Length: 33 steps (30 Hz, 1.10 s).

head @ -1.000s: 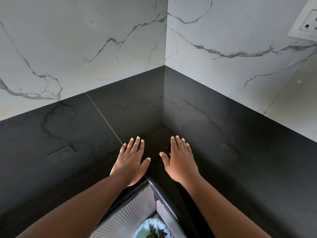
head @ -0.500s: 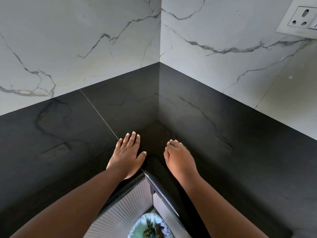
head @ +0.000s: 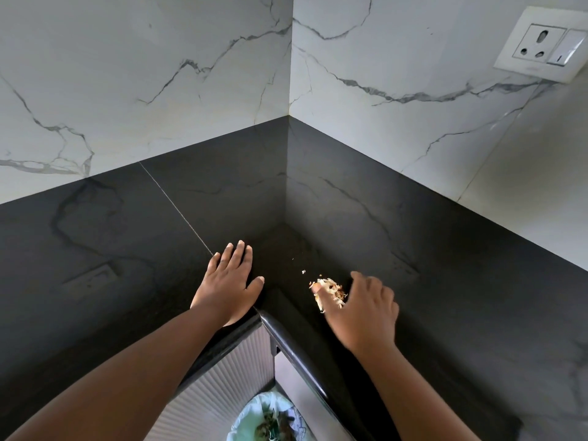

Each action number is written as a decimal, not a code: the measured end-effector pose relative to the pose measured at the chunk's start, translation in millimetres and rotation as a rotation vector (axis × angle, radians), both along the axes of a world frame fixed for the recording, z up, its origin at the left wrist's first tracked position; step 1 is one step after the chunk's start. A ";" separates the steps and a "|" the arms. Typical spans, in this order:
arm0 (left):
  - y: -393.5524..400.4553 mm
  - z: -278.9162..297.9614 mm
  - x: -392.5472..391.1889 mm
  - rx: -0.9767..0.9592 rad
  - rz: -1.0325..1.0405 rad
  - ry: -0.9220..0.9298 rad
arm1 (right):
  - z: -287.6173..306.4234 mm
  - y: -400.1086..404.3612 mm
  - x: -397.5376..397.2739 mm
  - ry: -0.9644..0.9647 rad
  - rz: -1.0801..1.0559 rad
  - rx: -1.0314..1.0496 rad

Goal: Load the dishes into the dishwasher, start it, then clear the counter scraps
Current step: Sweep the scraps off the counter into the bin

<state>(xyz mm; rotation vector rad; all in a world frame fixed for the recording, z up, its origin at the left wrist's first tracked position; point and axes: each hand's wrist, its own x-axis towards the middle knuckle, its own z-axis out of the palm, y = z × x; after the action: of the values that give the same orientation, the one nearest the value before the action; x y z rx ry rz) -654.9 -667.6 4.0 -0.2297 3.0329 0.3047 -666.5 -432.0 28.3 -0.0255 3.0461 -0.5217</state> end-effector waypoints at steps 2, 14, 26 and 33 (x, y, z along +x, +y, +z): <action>0.3 0.5 -0.6 0.001 0.001 -0.006 | -4.6 -14.8 9.3 0.014 0.077 0.147; 0.1 -0.6 -0.8 -0.001 0.001 -0.002 | -8.4 -40.1 -22.8 0.181 0.215 0.072; -1.4 -5.6 -1.8 0.001 -0.004 0.022 | -12.0 -29.6 -43.7 0.226 0.065 -0.124; 8.1 1.5 35.4 0.261 -0.111 0.186 | 5.0 23.1 -45.0 -0.393 -0.667 -1.658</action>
<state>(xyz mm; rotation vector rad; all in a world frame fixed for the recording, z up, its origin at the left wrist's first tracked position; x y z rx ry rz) -619.5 -659.6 5.5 -0.0147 3.1237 0.7447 -711.6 -408.9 33.3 0.8430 1.3897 -2.3823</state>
